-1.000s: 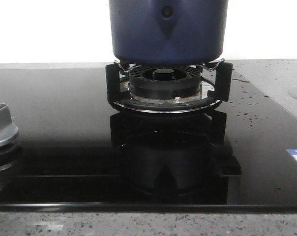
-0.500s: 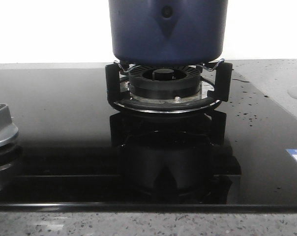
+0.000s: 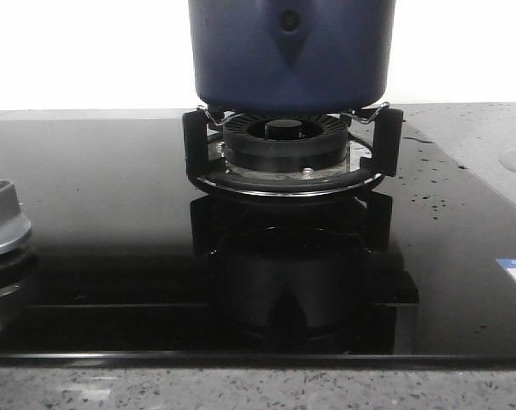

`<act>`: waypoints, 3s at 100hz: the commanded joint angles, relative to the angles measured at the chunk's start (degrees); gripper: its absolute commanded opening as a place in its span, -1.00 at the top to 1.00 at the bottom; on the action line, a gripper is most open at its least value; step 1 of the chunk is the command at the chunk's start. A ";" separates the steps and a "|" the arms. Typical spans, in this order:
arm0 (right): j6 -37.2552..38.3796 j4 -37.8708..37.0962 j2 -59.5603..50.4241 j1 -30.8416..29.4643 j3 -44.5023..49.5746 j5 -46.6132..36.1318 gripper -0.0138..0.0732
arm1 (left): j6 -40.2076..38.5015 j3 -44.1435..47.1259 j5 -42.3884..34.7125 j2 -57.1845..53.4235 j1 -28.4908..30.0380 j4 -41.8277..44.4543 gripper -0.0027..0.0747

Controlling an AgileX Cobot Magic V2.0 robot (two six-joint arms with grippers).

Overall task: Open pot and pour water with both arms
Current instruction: 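Tilt the cup over the open saucepan with the right gripper, then lower the empty cup onto the counter and open the right gripper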

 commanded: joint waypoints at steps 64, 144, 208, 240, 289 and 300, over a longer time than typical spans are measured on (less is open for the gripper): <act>25.01 48.96 -19.84 -11.22 7.70 14.53 -0.32 | 7.33 -3.55 -4.19 7.32 -11.88 -6.60 0.36; 25.01 70.62 -28.08 -25.36 44.04 -20.36 -0.32 | 8.42 -11.92 -4.35 23.40 -16.32 -8.18 0.36; 25.01 70.62 -27.92 -25.36 44.04 -20.15 -0.32 | 11.77 -12.09 -8.76 26.48 -18.44 -7.73 0.36; 25.01 70.62 -27.92 -25.36 44.04 -19.97 -0.32 | 13.29 -12.09 -12.44 26.48 -19.61 -7.85 0.36; 25.01 70.62 -27.79 -25.36 44.04 -20.58 -0.33 | 13.06 -12.09 -12.74 26.48 -19.61 -10.41 -0.42; 25.01 70.62 -27.79 -25.36 44.04 -21.72 -0.35 | 13.06 -12.09 -11.69 26.48 -19.61 -10.97 -0.42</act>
